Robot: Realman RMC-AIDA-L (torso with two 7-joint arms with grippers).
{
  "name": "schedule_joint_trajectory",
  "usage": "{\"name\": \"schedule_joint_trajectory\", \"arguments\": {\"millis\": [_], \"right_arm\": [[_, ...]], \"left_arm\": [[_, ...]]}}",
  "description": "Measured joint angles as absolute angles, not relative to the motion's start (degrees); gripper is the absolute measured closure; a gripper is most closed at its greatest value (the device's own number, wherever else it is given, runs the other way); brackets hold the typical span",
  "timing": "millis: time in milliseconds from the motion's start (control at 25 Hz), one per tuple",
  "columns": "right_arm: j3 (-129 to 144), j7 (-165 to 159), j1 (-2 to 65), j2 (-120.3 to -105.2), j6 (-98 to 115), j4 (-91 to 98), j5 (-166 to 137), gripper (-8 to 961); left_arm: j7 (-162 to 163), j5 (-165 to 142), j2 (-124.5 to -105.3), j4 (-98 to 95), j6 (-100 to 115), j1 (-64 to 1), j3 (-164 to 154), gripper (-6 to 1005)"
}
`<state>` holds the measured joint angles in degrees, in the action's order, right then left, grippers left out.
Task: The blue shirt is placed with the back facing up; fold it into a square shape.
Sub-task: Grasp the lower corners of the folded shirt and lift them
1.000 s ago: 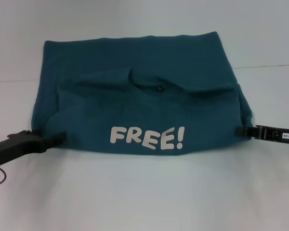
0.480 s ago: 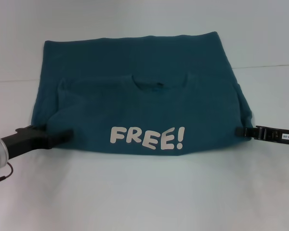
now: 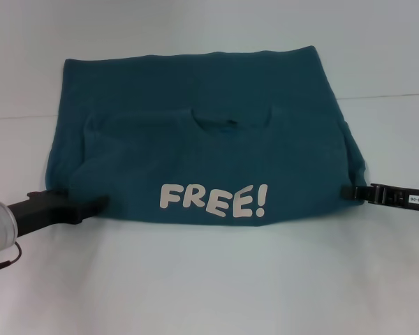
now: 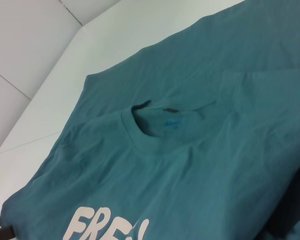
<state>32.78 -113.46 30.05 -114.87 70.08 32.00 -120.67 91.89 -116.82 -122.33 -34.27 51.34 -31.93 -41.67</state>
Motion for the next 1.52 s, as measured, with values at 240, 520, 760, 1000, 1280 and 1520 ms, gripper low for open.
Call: {"name": "schedule_joint_trajectory", "arguments": {"millis": [240, 520, 760, 1000, 1280, 1520], "right_arm": [[32.8, -113.5, 30.0, -114.87, 70.1, 32.1, -120.7, 896], [32.7, -112.8, 30.0, -114.89, 70.2, 32.1, -120.7, 896], [32.7, -112.7, 29.5, -114.94, 70.2, 32.0, -120.7, 896], [32.5, -112.3, 29.3, -114.96, 70.2, 32.0, -120.7, 897], [31.8, -112.2, 29.4, -114.72, 70.2, 32.0, -120.7, 897], [31.5, -112.2, 29.4, -114.60, 70.2, 32.0, -120.7, 897]], "left_arm": [[92.2, -117.2, -122.52, -34.6, 51.2, -31.9, -42.0, 316], [92.5, -117.2, -122.52, -34.8, 51.0, -31.8, -42.0, 599], [92.5, -117.2, -122.52, -34.6, 50.9, -31.9, -42.0, 720], [92.5, -117.2, -122.52, -35.1, 51.1, -31.9, -42.0, 904], [92.6, -117.3, -122.45, -35.7, 51.5, -31.5, -42.0, 935], [92.6, -117.9, -122.43, -35.8, 51.6, -31.5, -42.0, 914]]}}
